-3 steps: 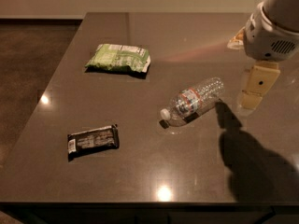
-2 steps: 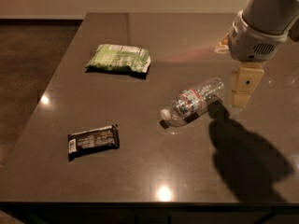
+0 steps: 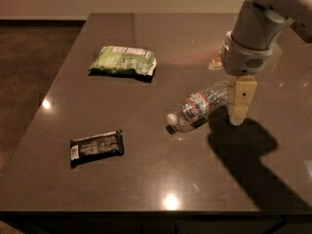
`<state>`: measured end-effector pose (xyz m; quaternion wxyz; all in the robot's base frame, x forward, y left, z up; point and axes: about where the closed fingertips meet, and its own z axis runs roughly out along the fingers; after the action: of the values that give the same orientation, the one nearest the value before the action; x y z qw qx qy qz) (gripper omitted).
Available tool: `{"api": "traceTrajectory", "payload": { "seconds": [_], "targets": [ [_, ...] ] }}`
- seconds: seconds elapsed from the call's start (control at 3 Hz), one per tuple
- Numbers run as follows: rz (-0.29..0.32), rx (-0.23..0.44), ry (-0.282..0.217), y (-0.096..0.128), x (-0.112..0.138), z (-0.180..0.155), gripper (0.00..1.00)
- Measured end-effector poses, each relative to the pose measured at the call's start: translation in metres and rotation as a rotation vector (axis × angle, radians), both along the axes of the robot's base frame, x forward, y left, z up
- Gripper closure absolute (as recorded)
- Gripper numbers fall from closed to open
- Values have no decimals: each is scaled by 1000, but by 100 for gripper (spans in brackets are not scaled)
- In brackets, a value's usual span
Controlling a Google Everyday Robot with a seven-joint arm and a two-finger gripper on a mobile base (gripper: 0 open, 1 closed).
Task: Move water bottle near rxbar chocolate
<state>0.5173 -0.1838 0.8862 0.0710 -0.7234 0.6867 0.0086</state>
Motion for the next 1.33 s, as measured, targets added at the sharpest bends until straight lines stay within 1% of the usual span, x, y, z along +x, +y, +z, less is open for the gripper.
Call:
{"api": "traceTrajectory", "payload": {
  "seconds": [0.33, 0.67, 1.0, 1.33],
  "targets": [
    [34, -9, 27, 4, 3, -12, 18],
    [48, 4, 42, 13, 3, -16, 49],
    [55, 29, 39, 24, 1, -11, 73],
    [43, 93, 19, 47, -16, 12, 96]
  ]
}}
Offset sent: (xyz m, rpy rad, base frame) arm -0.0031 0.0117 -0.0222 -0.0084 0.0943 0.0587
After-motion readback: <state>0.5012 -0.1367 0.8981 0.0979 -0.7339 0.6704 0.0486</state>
